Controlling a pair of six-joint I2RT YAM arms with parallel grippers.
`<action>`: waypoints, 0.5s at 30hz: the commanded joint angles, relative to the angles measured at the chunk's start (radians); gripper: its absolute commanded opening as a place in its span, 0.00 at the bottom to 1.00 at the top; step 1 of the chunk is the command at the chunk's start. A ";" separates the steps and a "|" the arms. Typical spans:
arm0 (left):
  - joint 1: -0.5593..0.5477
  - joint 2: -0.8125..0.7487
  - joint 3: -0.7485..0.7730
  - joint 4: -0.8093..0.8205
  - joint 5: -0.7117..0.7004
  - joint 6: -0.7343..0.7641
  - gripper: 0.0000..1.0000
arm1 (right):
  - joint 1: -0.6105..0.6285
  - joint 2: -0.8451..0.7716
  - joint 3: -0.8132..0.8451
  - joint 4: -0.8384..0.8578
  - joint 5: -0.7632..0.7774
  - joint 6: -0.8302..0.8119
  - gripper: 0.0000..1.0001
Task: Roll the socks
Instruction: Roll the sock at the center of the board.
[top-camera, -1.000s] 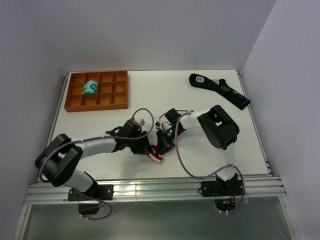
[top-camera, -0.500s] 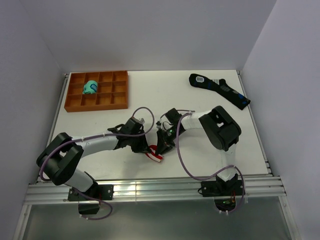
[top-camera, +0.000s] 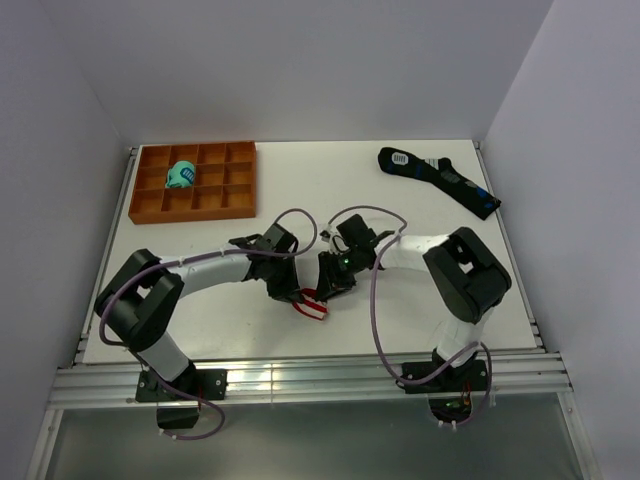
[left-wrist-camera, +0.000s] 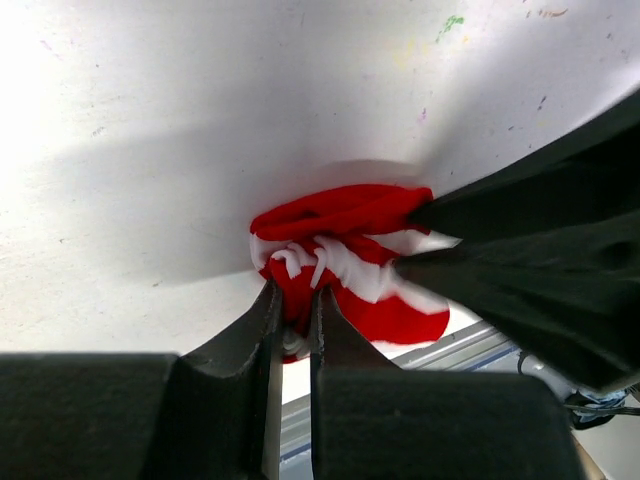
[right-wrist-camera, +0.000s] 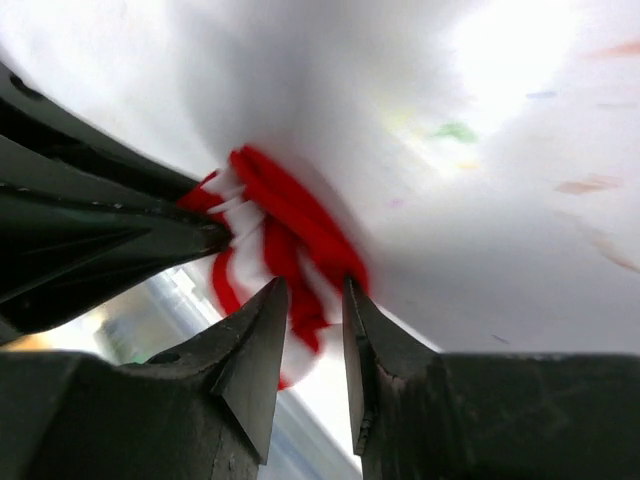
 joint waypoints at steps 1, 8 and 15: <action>-0.003 0.049 -0.001 -0.118 -0.011 0.034 0.00 | -0.008 -0.122 -0.052 0.121 0.209 -0.005 0.37; -0.001 0.082 0.059 -0.167 0.039 0.054 0.00 | -0.002 -0.353 -0.210 0.368 0.243 -0.005 0.41; 0.000 0.138 0.143 -0.268 0.062 0.086 0.00 | 0.096 -0.514 -0.328 0.503 0.342 -0.011 0.42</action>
